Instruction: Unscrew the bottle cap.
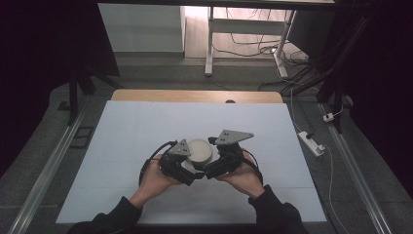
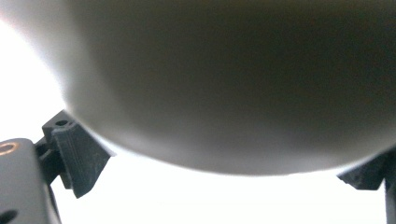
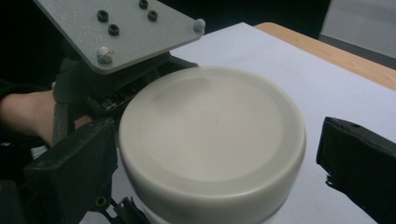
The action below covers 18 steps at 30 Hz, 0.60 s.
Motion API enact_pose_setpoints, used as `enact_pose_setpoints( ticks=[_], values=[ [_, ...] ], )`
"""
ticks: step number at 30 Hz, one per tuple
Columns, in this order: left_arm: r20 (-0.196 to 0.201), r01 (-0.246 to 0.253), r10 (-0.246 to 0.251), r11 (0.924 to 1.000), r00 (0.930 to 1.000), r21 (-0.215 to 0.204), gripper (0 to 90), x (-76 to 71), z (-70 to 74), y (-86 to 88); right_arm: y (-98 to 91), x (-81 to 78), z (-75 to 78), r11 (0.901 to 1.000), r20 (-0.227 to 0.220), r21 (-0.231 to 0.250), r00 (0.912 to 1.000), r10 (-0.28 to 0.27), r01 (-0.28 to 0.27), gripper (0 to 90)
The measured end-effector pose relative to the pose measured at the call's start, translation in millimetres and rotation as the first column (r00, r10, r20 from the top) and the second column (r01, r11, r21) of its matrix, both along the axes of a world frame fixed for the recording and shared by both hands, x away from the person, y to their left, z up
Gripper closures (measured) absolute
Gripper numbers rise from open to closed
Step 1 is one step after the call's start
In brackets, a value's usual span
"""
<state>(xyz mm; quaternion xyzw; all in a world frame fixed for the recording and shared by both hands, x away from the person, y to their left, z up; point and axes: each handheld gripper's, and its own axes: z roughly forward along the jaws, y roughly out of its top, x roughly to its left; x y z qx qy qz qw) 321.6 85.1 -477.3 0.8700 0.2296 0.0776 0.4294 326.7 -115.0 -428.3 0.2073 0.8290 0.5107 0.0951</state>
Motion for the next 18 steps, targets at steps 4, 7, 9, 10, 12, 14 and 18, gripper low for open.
enact_pose_setpoints(
  ticks=[4, 7, 9, 10, 12, 14, 18],
  values=[
    [0.007, -0.020, 0.019, 0.9998, 0.9998, 0.008, 7.8, -0.8, 0.5, -0.6, 7.7, -5.4, -1.0, 0.9991, 0.025, -0.003, 0.9988, -0.042, 0.043, 0.6],
    [0.008, -0.013, 0.013, 0.9999, 0.9999, 0.007, 7.8, -1.3, 1.0, -1.0, 10.5, -7.2, -2.7, 0.9984, 0.038, -0.014, 0.9979, -0.053, 0.054, 5.0],
    [0.008, -0.007, 0.007, 0.9999, 0.9999, 0.011, 7.8, -1.7, 1.2, -1.5, 10.0, -6.9, -3.7, 0.9981, 0.035, -0.006, 0.9976, -0.060, 0.061, 6.9],
    [0.008, -0.006, 0.006, 0.9999, 1.0000, 0.013, 7.8, -1.7, 1.1, -1.7, 9.6, -6.5, -4.0, 0.9981, 0.027, -0.004, 0.9977, -0.062, 0.062, 7.0],
    [0.008, 0.002, -0.002, 0.9999, 1.0000, 0.016, 7.8, -1.5, 0.3, -2.0, 8.9, -5.9, -4.5, 0.9985, 0.024, -0.006, 0.9982, -0.054, 0.054, 7.2],
    [0.005, 0.017, -0.017, 0.9997, 0.9998, 0.016, 7.8, -1.2, -0.2, -1.7, 7.9, -5.0, -4.7, 0.9992, 0.020, -0.011, 0.9991, -0.039, 0.039, 7.2],
    [0.000, 0.055, -0.055, 0.9985, 0.9985, 0.008, 7.8, -1.0, -0.6, -1.6, 1.4, 1.6, -4.6, 0.9989, -0.003, -0.002, 0.9989, 0.046, -0.046, 7.4]
  ],
)
